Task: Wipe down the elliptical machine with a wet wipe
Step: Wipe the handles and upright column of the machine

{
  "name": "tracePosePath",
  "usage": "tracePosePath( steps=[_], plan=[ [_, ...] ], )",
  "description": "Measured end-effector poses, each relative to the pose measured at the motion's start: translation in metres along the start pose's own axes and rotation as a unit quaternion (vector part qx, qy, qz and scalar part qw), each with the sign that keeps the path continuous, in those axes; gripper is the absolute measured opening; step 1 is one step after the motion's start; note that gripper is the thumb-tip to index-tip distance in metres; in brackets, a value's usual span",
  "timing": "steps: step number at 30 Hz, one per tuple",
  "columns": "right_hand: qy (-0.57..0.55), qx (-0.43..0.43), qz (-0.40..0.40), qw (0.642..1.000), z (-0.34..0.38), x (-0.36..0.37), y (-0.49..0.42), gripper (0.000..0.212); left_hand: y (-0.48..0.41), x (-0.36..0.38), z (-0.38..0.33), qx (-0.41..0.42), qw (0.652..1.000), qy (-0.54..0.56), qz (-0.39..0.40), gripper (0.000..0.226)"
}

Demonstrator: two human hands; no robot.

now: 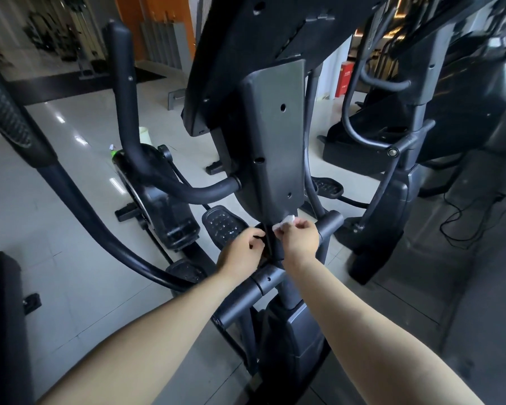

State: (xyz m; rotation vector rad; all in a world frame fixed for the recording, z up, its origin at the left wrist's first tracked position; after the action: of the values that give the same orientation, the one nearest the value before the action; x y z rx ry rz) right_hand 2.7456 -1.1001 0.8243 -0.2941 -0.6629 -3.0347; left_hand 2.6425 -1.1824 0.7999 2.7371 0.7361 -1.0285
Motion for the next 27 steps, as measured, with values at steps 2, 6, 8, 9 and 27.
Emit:
tracePosePath(
  steps=[2,6,8,9,27],
  plan=[
    [0.039,-0.063,-0.045,0.996,0.004,-0.005,0.011,0.011,-0.002,-0.021,-0.013,0.041,0.997,0.024,-0.063,0.022],
    [-0.006,-0.192,0.021,0.981,0.052,0.013,0.046,0.015,-0.008,-0.059,-0.044,0.115,0.983,0.031,-0.143,0.049],
    [-0.028,-0.216,0.059,0.974,0.081,0.029,0.059,0.013,-0.013,-0.075,-0.063,0.130,0.979,0.016,-0.153,0.066],
    [-0.048,-0.214,0.076,0.973,0.094,0.036,0.063,0.009,-0.015,-0.082,-0.074,0.138,0.978,0.010,-0.156,0.070],
    [-0.187,-0.162,0.147,0.958,0.127,0.064,0.077,0.013,-0.026,-0.120,-0.105,0.162,0.981,-0.004,-0.107,0.079]
  ],
)
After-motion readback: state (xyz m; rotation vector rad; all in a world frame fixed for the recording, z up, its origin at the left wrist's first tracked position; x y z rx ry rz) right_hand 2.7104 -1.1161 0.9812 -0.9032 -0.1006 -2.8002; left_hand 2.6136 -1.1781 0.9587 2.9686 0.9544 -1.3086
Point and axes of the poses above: each hand's wrist, its own y-axis away from the middle knuckle, its own x-axis out of the palm, z = x × y, the point moved 1 cm from there along -y, towards the middle knuckle, and after that the axes turned 5 degrees about x, right-handed, at the moved point
